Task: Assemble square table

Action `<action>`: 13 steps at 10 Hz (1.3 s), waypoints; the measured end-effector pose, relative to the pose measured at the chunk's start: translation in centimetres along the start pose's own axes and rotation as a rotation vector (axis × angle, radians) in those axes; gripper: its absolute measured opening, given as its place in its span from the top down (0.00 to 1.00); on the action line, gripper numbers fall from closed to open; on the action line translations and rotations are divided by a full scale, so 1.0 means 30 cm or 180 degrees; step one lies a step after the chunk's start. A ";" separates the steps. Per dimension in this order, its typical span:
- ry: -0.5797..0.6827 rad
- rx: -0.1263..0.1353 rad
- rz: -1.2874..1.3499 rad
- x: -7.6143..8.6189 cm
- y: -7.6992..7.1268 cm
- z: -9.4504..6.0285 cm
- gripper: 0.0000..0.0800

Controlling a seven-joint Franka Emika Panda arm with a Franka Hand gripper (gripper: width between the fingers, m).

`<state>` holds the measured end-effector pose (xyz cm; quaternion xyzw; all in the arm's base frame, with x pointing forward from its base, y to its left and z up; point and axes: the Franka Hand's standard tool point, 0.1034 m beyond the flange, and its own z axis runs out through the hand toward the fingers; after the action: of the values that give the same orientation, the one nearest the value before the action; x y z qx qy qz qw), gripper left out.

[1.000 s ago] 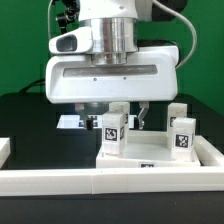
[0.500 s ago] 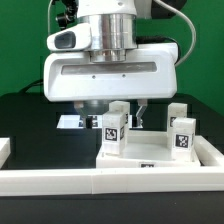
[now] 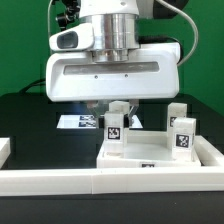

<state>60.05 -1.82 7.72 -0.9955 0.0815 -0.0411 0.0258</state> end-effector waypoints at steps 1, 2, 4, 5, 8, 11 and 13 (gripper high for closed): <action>0.0000 0.0000 -0.0006 0.000 0.000 0.000 0.64; 0.0000 0.0013 0.0142 0.000 -0.002 0.000 0.64; 0.0004 0.0025 0.0504 -0.001 -0.004 0.001 0.64; 0.0044 0.0082 0.1076 -0.002 -0.005 0.003 0.64; 0.0086 0.0196 0.2246 -0.004 -0.016 0.006 0.64; 0.0018 0.0243 0.3064 -0.007 -0.023 0.006 0.64; -0.0034 0.0245 0.3613 -0.010 -0.024 0.008 0.64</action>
Offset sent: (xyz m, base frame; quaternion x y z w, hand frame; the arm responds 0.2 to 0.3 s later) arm 0.0000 0.0000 0.0000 0.0000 0.0000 0.1296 0.9916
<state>59.88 -1.04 7.48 -0.7942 0.6020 -0.0187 0.0805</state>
